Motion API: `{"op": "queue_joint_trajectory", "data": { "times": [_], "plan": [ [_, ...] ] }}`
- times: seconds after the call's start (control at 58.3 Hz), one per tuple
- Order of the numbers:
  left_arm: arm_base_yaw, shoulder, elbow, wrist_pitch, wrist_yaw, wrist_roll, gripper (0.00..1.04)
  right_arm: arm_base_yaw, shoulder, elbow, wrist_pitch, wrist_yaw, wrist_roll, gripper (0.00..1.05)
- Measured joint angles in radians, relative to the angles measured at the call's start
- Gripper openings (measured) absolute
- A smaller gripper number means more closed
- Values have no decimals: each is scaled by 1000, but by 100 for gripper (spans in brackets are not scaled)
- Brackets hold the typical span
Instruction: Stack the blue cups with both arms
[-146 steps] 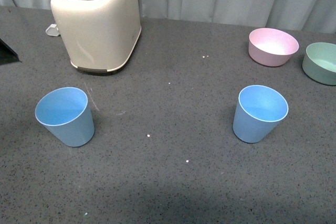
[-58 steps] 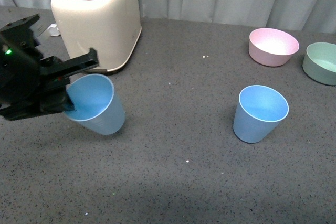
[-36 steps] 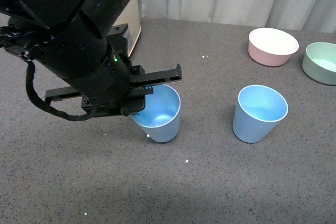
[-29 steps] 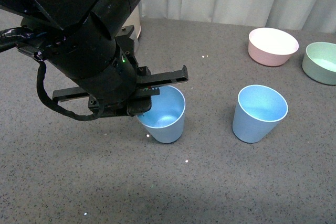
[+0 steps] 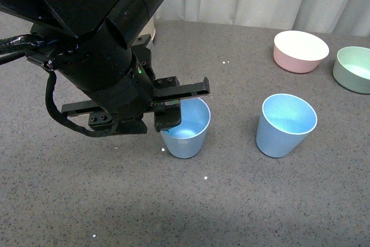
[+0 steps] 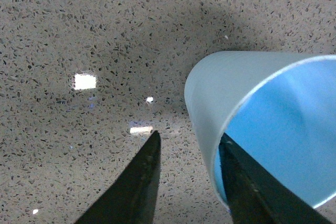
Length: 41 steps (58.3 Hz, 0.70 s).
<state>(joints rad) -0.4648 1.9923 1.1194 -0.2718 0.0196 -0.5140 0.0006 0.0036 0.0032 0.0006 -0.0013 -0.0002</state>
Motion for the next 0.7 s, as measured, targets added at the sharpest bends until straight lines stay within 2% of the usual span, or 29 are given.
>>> {"op": "queue_joint_trajectory", "data": {
  "times": [0.412, 0.583, 0.6, 0.618, 0.652, 0.686, 0.703],
  "plan": [
    [24, -161, -38, 19, 3, -31, 98, 0, 0, 0, 0, 0, 0, 95],
    [27, -204, -49, 19, -5, -34, 98, 0, 0, 0, 0, 0, 0, 95],
    [24, -203, -66, 66, -44, -16, 97, 0, 0, 0, 0, 0, 0, 95],
    [21, -202, -109, 175, -115, 19, 93, 0, 0, 0, 0, 0, 0, 95],
    [23, -203, -235, 470, -280, 149, 84, 0, 0, 0, 0, 0, 0, 95],
    [34, -208, -354, 699, -357, 234, 77, 0, 0, 0, 0, -1, 0, 95],
    [38, -211, -383, 756, -366, 268, 75, 0, 0, 0, 0, 0, 0, 95]
  ]
}}
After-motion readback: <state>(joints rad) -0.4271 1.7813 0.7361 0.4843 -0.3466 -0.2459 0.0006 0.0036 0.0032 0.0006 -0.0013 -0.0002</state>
